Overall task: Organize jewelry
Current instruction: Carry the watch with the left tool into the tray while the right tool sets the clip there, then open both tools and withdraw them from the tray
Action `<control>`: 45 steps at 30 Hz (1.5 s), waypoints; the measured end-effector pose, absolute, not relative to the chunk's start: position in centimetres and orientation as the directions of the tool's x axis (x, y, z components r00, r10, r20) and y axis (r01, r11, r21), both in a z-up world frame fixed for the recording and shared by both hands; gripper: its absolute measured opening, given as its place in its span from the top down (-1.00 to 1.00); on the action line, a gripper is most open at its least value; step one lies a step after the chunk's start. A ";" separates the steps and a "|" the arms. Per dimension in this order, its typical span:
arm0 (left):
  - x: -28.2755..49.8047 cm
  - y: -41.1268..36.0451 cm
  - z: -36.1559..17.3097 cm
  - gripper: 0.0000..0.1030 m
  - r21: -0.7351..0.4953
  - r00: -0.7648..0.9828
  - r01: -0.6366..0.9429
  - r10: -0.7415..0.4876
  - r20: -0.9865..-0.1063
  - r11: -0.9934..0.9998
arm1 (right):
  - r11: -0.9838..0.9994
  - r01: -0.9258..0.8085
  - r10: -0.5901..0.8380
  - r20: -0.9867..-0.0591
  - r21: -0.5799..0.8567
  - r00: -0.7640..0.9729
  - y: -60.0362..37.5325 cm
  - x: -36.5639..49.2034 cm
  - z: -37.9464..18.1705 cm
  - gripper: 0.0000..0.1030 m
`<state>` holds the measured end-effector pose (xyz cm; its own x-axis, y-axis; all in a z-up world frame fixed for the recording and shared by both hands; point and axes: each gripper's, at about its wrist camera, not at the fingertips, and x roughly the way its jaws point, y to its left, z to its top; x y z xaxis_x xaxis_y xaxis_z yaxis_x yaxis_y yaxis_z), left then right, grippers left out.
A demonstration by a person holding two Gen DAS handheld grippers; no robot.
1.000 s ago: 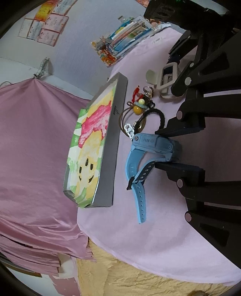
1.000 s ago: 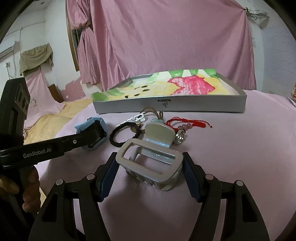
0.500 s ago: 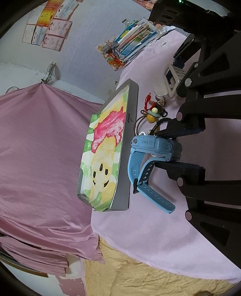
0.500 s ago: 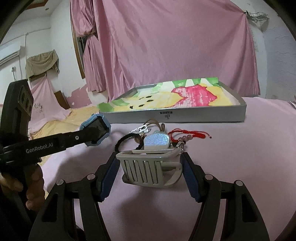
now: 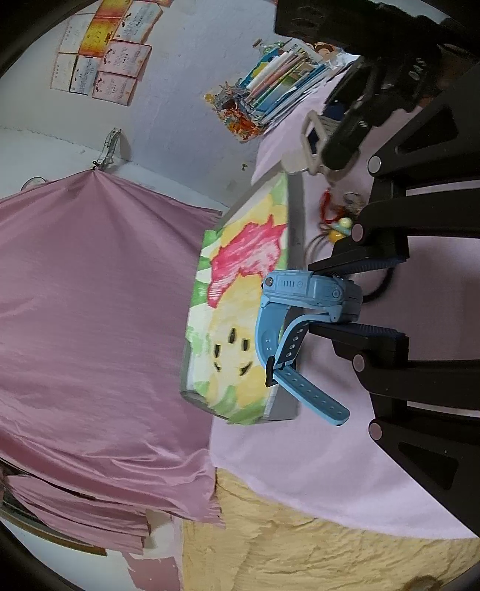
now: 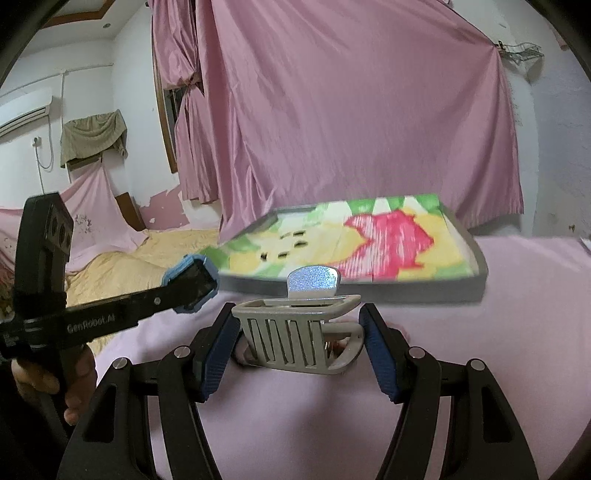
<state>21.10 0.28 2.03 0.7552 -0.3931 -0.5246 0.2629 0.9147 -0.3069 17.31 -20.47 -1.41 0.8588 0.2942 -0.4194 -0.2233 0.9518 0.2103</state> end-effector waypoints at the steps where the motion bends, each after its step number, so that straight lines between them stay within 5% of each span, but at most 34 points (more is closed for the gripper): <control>1: 21.6 0.3 2.2 0.56 -0.304 0.757 0.262 -0.390 -0.523 0.916 | 0.951 -0.226 0.296 -0.419 0.210 0.858 -20.5 18.1 -1.1 -0.20; 25: 32.1 -1.1 -0.5 0.53 -0.247 0.653 0.191 -0.310 -0.691 0.950 | 0.954 -0.130 0.276 -0.626 0.269 0.730 -20.6 31.6 -4.0 -0.21; 33: 31.1 -1.1 -0.2 0.26 -0.233 0.671 0.185 -0.296 -0.680 0.955 | 0.943 -0.146 0.309 -0.622 0.299 0.719 -20.8 31.3 -4.3 -0.28; 37: 30.0 -0.3 0.3 -0.19 -0.268 0.704 0.176 -0.312 -0.639 0.947 | 0.935 -0.150 0.322 -0.589 0.322 0.741 -21.3 30.1 -3.9 -0.50; 45: 27.2 0.4 1.2 -0.51 -0.264 0.767 0.133 -0.268 -0.584 0.955 | 0.941 -0.144 0.281 -0.471 0.306 0.836 -22.5 26.1 -2.2 -0.55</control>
